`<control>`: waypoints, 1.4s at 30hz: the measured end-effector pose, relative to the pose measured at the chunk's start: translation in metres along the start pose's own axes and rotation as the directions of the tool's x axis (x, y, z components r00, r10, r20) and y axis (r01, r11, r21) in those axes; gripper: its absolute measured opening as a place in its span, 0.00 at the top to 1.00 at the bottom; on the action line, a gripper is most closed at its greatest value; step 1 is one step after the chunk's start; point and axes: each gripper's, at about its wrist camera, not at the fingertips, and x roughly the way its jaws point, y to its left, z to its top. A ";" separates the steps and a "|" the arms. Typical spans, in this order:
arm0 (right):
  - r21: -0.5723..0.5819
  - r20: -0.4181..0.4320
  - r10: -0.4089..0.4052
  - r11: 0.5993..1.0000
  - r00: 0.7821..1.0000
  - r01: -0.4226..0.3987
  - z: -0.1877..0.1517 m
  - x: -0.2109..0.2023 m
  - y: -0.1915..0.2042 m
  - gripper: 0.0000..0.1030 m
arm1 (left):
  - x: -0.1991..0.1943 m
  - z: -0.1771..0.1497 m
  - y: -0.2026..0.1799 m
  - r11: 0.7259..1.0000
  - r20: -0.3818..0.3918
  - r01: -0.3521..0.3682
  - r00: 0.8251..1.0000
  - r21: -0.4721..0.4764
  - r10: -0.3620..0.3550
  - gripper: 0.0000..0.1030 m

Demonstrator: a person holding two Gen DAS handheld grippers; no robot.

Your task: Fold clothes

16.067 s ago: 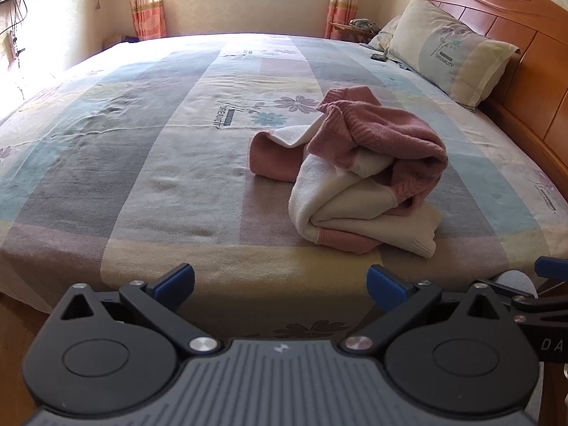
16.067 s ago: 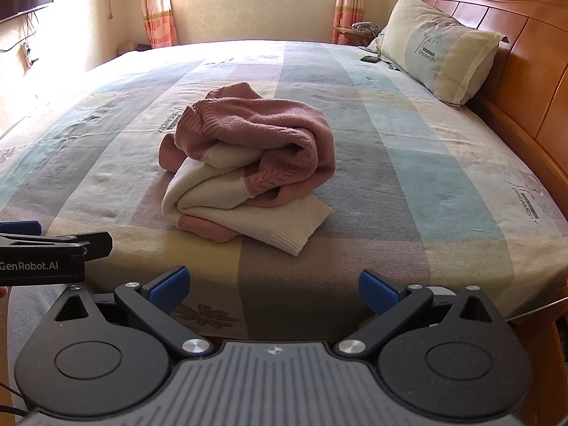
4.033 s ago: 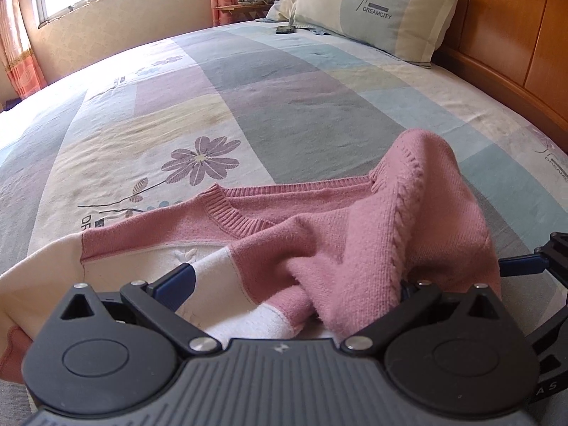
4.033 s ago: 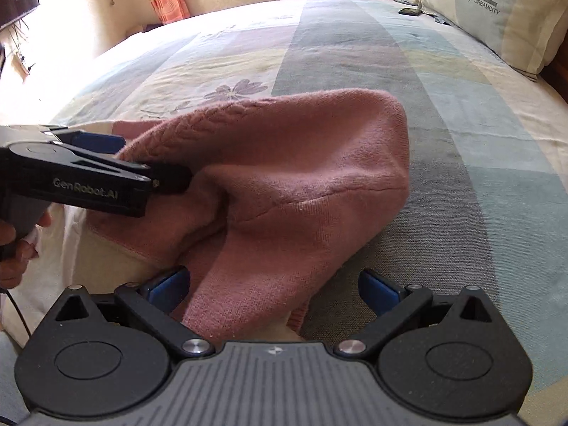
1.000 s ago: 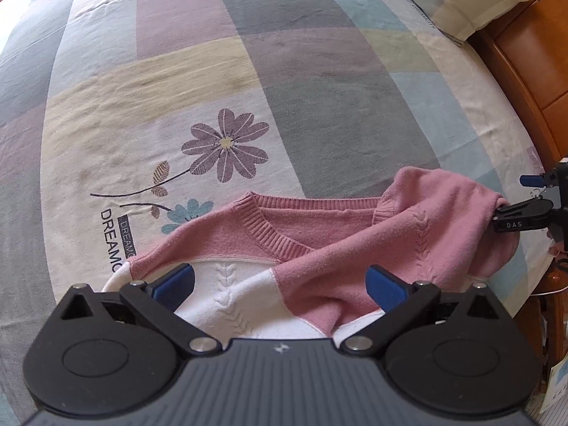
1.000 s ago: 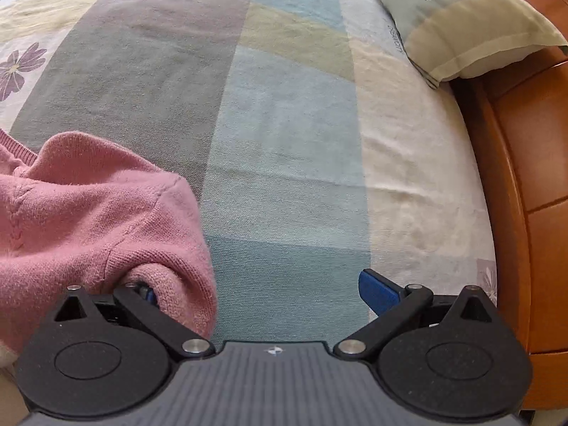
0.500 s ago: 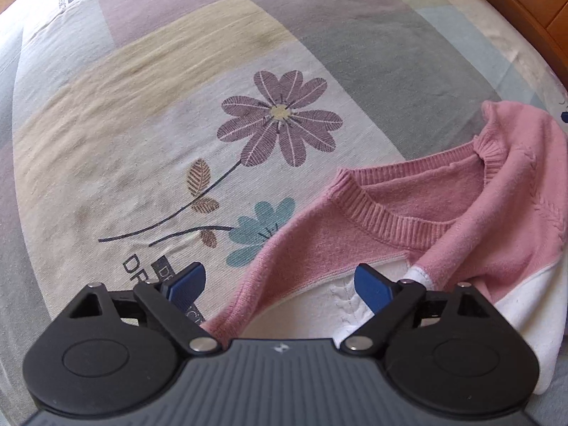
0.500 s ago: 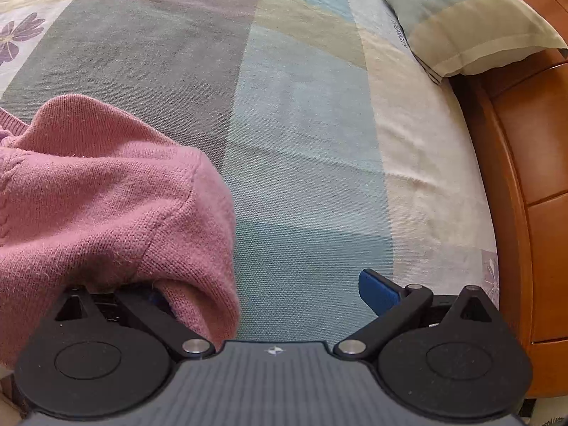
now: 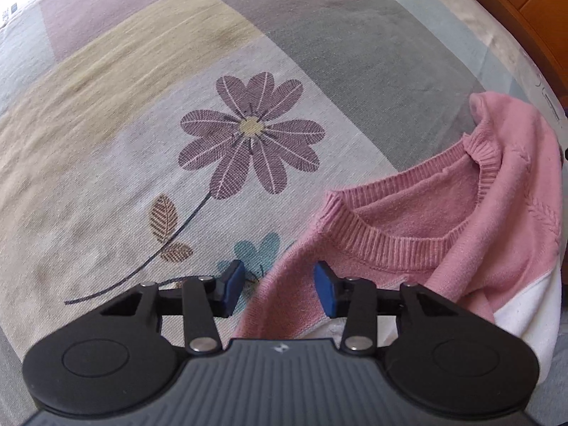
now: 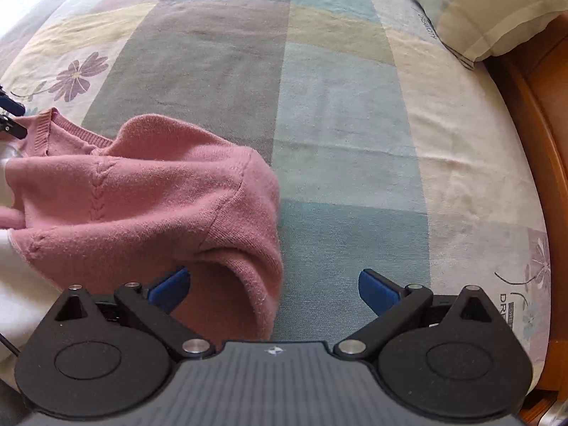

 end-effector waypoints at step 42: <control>0.166 0.245 0.144 0.968 0.959 -0.188 0.055 -0.001 0.043 0.00 | -0.011 0.020 0.065 0.902 -0.088 0.421 0.899 -0.095 -0.429 0.95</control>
